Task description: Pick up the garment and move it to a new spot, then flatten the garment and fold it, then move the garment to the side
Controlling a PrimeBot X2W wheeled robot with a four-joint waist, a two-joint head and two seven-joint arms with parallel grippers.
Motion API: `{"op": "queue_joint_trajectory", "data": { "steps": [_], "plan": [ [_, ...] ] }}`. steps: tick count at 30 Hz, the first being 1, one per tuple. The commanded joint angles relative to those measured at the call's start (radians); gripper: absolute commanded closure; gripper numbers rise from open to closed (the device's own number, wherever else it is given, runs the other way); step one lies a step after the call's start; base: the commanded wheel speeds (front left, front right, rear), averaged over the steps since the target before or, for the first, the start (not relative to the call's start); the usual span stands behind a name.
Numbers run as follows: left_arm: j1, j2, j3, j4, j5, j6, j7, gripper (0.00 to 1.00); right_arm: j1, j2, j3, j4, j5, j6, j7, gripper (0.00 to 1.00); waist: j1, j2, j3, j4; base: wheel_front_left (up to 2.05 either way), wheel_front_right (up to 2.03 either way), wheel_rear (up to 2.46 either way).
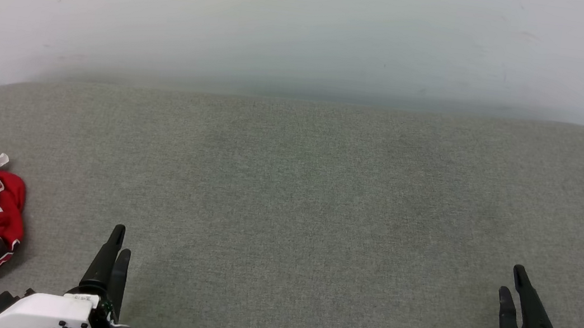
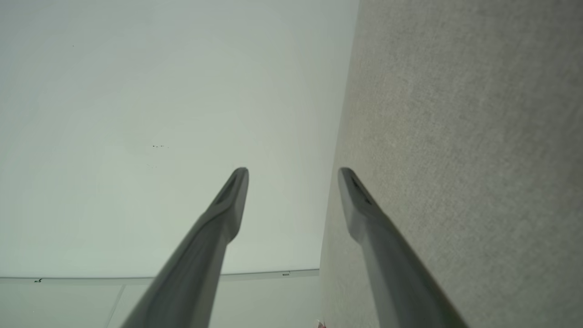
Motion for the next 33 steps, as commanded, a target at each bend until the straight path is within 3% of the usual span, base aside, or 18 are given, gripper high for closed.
{"op": "queue_joint_trajectory", "data": {
  "steps": [1, 6, 19, 25, 27, 33],
  "plan": [
    [-0.005, 0.003, -0.004, -0.024, 0.006, -0.001, -0.008, 0.0, -0.01, -0.001, 0.005, -0.023, -0.011, 0.0, -0.01, 0.0, 0.0, 0.0, 0.0, 0.0, 0.0, 0.0, 0.0],
    [0.01, 0.003, -0.007, -0.038, 0.03, -0.001, -0.031, 0.0, -0.003, -0.001, 0.003, -0.026, -0.068, 0.0, -0.033, 0.0, 0.0, 0.0, -0.001, -0.001, 0.0, 0.0, 0.0],
    [0.026, 0.004, 0.058, -0.059, 0.184, -0.001, -0.086, 0.0, 0.005, -0.001, 0.0, -0.069, -0.36, 0.0, -0.088, 0.0, 0.0, 0.0, -0.004, 0.0, 0.0, 0.0, 0.0],
    [0.028, 0.005, 0.11, -0.104, 0.297, -0.002, -0.109, 0.0, 0.009, -0.001, -0.008, -0.088, -0.528, 0.0, -0.11, 0.0, 0.0, 0.0, -0.006, 0.002, 0.0, 0.0, 0.0],
    [0.027, 0.005, 0.146, -0.134, 0.377, 0.0, -0.123, 0.0, 0.005, -0.001, 0.009, -0.129, -0.657, 0.0, -0.125, 0.0, 0.0, 0.0, -0.006, 0.002, 0.0, 0.0, 0.0],
    [0.028, 0.005, 0.16, -0.216, 0.498, 0.014, -0.144, 0.0, 0.004, -0.001, 0.035, -0.202, -0.805, 0.0, -0.145, 0.0, 0.0, 0.0, -0.003, 0.002, 0.0, 0.0, 0.0]
  ]
}}
